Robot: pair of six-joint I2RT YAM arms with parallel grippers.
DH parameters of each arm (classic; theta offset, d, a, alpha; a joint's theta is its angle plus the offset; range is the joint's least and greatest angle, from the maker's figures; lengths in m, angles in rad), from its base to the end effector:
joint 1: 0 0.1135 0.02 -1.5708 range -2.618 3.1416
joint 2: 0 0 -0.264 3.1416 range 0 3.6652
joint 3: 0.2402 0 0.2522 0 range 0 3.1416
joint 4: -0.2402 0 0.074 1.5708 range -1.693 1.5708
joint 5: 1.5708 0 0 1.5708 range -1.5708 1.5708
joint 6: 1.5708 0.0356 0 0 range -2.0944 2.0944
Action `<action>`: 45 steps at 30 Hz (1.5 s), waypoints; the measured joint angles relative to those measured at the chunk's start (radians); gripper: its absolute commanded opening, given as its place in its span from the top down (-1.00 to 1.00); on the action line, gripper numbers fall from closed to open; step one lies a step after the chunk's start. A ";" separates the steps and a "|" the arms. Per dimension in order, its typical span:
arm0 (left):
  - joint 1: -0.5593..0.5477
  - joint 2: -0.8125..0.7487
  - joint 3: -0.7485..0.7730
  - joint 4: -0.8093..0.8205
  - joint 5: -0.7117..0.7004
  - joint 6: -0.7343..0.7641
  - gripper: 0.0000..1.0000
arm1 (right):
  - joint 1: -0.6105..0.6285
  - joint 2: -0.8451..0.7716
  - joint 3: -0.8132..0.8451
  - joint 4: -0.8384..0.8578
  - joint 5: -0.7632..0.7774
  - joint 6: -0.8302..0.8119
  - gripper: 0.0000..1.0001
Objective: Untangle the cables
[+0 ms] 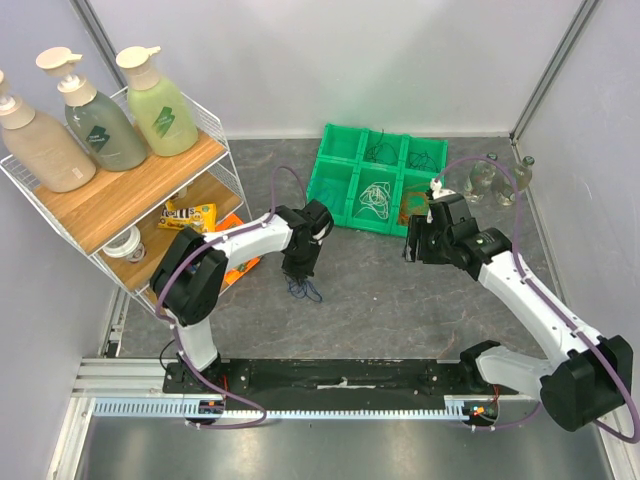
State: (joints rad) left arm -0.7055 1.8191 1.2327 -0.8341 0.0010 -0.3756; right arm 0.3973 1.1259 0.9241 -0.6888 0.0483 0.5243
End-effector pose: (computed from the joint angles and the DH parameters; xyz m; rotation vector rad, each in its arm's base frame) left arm 0.2577 -0.2195 0.1755 0.4945 2.9701 -0.1180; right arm 0.2103 0.0864 0.2763 0.1793 2.4844 0.3380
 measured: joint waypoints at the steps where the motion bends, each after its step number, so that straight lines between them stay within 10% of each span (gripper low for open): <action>1: 0.000 0.000 0.000 0.000 0.000 0.000 0.97 | 0.000 0.003 0.000 0.000 -0.003 0.000 -0.36; 18: 0.001 -0.146 0.335 0.121 0.570 -0.061 0.97 | 0.039 0.019 -0.066 0.280 -0.545 -0.060 -0.12; 31: 0.004 -0.146 0.468 0.156 0.730 -0.164 0.97 | 0.037 -0.271 -0.084 0.374 -0.365 -0.023 0.65; 38: 0.013 -0.147 0.510 0.157 0.761 -0.193 0.97 | 0.037 -0.228 -0.090 0.386 -0.362 -0.004 0.36; 45: 0.019 -0.148 0.525 0.156 0.770 -0.206 0.97 | 0.037 -0.229 -0.092 0.397 -0.362 -0.001 0.63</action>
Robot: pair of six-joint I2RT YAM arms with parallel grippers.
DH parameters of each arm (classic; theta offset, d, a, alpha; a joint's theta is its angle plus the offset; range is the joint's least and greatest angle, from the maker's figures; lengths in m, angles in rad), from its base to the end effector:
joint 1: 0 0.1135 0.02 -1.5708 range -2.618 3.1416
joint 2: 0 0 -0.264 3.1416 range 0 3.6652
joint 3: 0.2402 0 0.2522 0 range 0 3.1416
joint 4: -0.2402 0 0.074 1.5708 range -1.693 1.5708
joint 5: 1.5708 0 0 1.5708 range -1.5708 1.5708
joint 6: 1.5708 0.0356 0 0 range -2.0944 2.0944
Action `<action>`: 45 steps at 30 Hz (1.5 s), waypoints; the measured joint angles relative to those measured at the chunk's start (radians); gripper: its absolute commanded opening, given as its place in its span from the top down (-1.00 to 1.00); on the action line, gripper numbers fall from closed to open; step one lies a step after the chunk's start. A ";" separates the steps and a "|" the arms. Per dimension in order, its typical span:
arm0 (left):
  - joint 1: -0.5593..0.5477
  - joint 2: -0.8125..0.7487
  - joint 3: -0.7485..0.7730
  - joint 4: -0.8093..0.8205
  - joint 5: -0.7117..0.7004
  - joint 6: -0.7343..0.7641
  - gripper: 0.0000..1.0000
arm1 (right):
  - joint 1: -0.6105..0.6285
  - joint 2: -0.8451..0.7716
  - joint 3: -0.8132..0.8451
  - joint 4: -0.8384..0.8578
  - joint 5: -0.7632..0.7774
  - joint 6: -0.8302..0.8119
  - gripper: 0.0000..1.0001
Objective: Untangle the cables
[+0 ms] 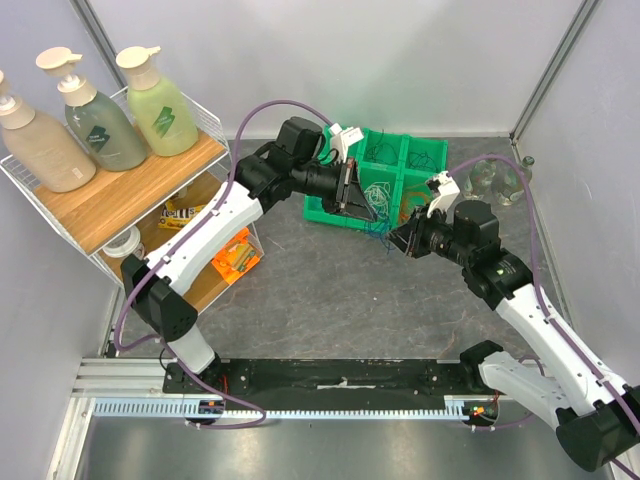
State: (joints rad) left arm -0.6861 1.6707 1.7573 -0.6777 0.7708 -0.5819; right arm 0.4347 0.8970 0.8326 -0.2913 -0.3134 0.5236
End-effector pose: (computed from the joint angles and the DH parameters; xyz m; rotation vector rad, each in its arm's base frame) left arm 0.2689 -0.2522 0.4017 0.6281 2.3134 -1.5058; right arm 0.1810 0.0962 0.3263 -0.1315 2.0209 0.9275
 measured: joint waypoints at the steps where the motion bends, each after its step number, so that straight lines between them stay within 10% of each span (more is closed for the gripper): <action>1: 0.001 0.000 0.001 0.000 0.000 -0.002 0.97 | 0.000 0.000 0.000 0.000 0.002 0.000 0.69; 4: 0.006 -0.003 0.009 -0.002 -0.001 -0.003 0.97 | 0.000 0.001 0.000 -0.003 0.031 0.003 1.00; 23: 0.019 -0.216 -0.069 -0.021 -0.370 0.104 0.96 | 0.027 -0.134 0.117 -0.231 0.698 0.087 1.00; 38: 0.026 -0.226 -0.079 -0.006 -0.346 0.127 0.51 | 0.010 -0.160 0.149 -0.251 0.726 0.013 1.00; 41: 0.040 -0.225 -0.082 -0.027 -0.347 0.127 0.91 | 0.002 -0.134 0.233 -0.278 0.749 0.005 1.00; 45: 0.043 -0.220 -0.094 -0.048 -0.347 0.126 0.91 | 0.002 -0.108 0.354 -0.280 0.753 0.008 1.00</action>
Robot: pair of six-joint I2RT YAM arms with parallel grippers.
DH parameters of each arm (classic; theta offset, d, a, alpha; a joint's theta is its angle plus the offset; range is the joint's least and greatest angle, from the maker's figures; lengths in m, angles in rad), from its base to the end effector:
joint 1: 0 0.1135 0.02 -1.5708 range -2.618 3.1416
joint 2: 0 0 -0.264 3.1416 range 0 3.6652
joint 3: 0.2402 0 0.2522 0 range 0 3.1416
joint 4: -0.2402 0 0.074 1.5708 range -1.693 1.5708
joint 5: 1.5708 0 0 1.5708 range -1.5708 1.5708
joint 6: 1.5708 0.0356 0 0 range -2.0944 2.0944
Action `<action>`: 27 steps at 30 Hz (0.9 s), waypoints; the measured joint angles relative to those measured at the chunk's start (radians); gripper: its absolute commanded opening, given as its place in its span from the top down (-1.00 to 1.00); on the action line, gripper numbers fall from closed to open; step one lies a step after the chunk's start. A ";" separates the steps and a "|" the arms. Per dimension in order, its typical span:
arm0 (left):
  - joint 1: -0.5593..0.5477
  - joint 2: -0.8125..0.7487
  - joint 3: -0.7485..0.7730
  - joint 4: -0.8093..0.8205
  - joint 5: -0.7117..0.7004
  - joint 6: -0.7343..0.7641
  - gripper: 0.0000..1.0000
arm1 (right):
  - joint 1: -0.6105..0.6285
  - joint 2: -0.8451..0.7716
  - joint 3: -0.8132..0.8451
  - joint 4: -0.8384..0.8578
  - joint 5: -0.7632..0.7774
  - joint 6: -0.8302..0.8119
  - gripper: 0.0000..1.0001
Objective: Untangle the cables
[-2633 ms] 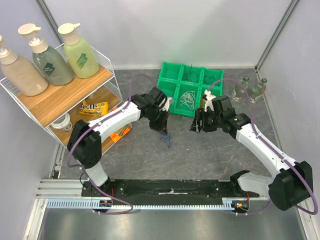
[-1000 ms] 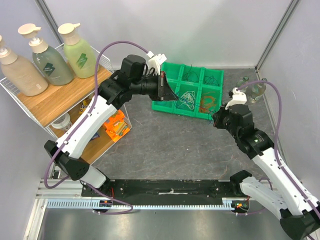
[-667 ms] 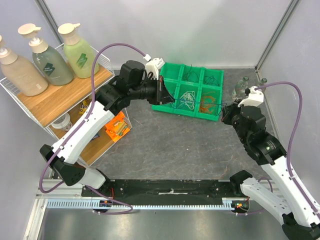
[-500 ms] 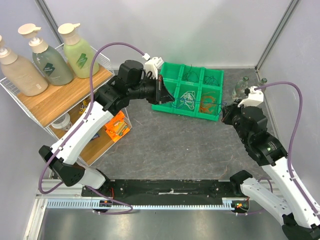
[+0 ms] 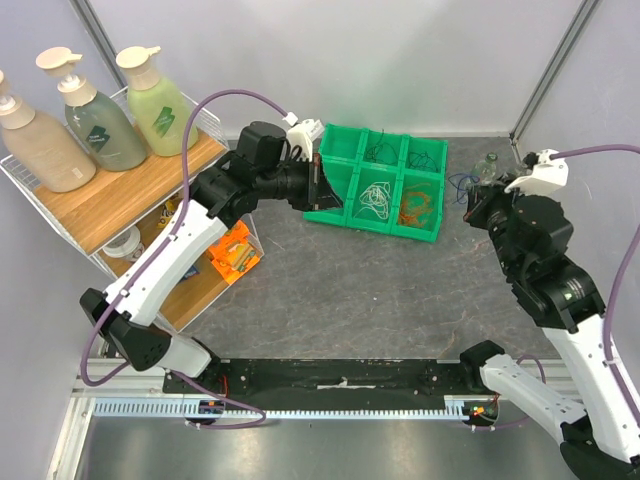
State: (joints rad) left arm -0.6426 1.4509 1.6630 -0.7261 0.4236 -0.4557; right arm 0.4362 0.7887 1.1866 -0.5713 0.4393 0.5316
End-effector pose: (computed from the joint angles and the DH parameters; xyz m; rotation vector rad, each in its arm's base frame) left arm 0.2378 -0.1963 0.4335 0.4831 2.1774 -1.0802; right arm 0.1343 0.0459 0.4327 0.4017 1.6918 0.3302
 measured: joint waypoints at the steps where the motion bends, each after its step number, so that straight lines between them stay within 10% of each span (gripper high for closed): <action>1: 0.000 0.004 -0.001 -0.005 0.001 0.000 0.79 | 0.000 0.006 0.018 0.001 -0.002 0.001 1.00; 6: 0.000 0.022 -0.002 -0.004 0.037 -0.002 0.28 | -0.001 0.016 0.058 0.002 -0.038 0.008 1.00; 27: 0.000 -0.206 -0.084 0.122 0.111 -0.005 -0.39 | -0.001 0.525 0.143 0.202 -0.027 0.113 1.00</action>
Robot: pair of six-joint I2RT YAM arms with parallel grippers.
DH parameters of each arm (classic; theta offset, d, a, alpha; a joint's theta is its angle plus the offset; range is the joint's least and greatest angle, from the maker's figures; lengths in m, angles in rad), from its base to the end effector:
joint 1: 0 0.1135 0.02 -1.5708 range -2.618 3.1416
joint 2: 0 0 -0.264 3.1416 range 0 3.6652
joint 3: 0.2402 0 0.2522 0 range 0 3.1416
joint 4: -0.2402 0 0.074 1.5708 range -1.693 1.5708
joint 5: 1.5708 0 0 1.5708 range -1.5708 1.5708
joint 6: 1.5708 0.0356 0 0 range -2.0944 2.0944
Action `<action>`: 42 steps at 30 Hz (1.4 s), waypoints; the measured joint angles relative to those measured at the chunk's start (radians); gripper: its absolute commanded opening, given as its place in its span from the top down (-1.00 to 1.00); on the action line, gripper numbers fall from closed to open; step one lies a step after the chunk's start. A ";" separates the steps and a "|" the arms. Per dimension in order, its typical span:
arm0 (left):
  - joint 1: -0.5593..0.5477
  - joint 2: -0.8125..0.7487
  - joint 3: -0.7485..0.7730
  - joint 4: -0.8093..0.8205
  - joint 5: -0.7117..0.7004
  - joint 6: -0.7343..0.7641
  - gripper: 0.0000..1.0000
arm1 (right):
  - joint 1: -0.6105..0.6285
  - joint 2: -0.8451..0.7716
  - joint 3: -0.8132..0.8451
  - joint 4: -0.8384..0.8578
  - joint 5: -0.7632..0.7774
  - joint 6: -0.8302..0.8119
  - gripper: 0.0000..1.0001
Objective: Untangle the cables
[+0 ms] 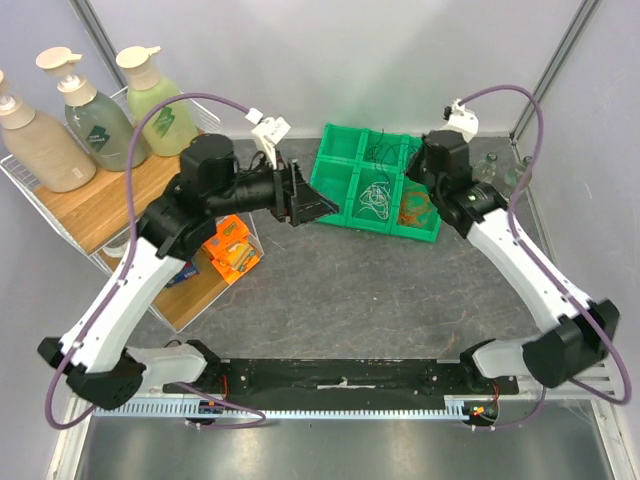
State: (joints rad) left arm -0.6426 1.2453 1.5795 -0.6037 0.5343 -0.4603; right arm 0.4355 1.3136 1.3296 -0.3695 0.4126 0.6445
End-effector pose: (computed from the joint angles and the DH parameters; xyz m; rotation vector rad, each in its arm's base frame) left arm 0.1878 -0.1632 0.4728 0.5829 1.9077 -1.2341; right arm 0.2752 0.1123 0.3958 0.4707 1.8487 0.3375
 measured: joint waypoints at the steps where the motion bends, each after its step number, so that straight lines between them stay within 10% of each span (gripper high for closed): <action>1: 0.000 -0.024 -0.003 0.006 -0.001 0.000 -0.40 | 0.000 0.016 0.004 0.009 0.005 0.001 1.00; 28: 0.000 -0.339 -0.061 -0.124 -0.135 0.005 -0.49 | 0.001 1.012 0.725 0.349 0.064 -0.001 0.99; 34: 0.000 -0.345 -0.059 -0.128 -0.187 0.009 -0.49 | 0.005 1.137 0.867 0.323 0.034 -0.063 0.76; 42: 0.000 -0.311 -0.051 -0.129 -0.204 0.009 -0.49 | 0.020 1.207 0.938 0.230 0.012 -0.132 -0.04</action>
State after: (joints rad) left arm -0.6426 0.9348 1.5288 -0.7322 0.3305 -0.4515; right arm 0.4557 2.5210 2.2677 -0.1394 0.4248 0.5121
